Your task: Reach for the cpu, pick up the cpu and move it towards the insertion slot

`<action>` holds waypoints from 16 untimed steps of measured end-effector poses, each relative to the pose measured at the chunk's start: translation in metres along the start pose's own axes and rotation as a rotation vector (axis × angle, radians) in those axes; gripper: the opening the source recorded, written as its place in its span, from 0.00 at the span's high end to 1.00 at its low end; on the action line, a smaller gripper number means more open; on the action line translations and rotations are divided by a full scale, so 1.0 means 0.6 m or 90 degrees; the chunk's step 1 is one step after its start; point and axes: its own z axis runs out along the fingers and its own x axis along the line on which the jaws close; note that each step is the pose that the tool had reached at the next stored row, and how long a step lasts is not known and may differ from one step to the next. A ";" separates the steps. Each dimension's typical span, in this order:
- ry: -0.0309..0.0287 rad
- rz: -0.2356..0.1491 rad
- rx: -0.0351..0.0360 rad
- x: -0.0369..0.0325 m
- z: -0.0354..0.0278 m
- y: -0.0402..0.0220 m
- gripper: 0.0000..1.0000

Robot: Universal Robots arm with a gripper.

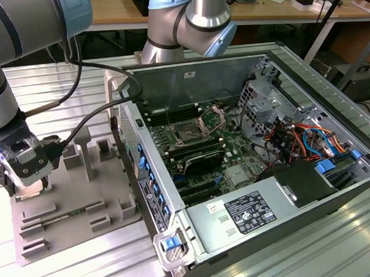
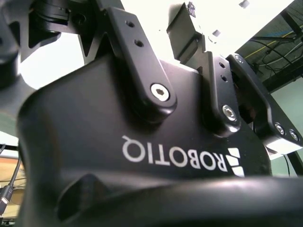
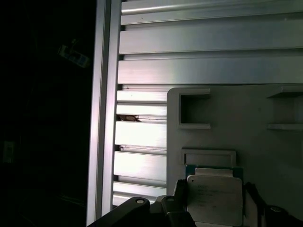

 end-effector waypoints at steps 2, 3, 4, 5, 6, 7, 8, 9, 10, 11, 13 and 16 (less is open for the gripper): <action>0.0000 0.000 -0.0003 0.000 -0.001 0.000 0.45; 0.0000 0.000 -0.0004 0.000 -0.001 0.000 0.45; 0.0000 0.000 -0.0006 0.000 -0.002 0.000 0.45; 0.0000 0.000 -0.0007 0.000 -0.002 0.000 0.45; 0.0000 0.000 -0.0008 0.000 -0.003 0.000 0.45; -0.0001 0.000 -0.0010 0.000 -0.004 0.000 0.45; 0.0000 0.000 -0.0011 0.000 -0.004 0.000 0.45; -0.0001 0.000 -0.0012 0.000 -0.005 0.000 0.45; -0.0001 0.000 -0.0013 0.000 -0.006 0.000 0.45; -0.0001 0.000 -0.0015 0.000 -0.007 0.000 0.45; -0.0001 0.000 -0.0018 0.000 -0.009 0.000 0.45; -0.0001 0.000 -0.0023 0.000 -0.011 0.000 0.45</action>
